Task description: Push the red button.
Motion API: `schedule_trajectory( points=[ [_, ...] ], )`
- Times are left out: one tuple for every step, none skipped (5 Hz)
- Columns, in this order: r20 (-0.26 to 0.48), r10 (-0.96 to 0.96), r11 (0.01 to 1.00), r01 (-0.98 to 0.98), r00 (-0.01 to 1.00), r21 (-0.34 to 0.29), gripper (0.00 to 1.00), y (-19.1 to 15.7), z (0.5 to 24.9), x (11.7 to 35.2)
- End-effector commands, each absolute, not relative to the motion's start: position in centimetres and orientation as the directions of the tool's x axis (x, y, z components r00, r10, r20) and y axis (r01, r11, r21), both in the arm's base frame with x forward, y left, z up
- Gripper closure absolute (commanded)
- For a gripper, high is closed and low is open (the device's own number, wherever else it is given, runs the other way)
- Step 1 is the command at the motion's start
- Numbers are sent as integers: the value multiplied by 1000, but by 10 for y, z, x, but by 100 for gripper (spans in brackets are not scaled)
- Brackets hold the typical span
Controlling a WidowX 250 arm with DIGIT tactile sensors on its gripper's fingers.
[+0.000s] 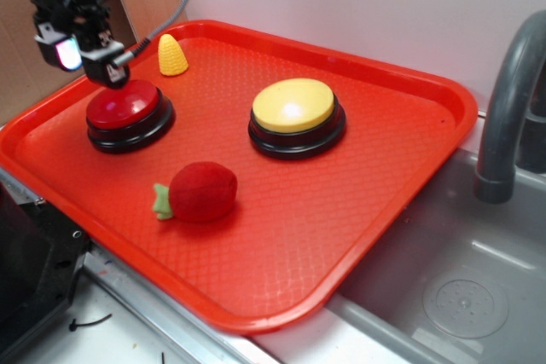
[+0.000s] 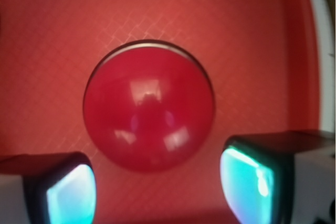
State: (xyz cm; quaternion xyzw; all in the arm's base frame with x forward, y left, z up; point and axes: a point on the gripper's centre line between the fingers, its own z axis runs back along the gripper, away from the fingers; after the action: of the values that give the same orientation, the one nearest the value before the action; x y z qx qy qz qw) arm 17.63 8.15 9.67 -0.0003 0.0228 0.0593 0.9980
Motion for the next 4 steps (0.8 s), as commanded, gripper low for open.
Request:
schedule_trajectory(
  points=[
    [15,116,993,-116,993,34,0,77,130,181],
    [16,119,993,-120,993,16,0,75,137,182],
    [19,130,992,-130,991,3,0,74,146,183],
    [16,123,992,-124,992,7,0,72,152,184]
  ],
)
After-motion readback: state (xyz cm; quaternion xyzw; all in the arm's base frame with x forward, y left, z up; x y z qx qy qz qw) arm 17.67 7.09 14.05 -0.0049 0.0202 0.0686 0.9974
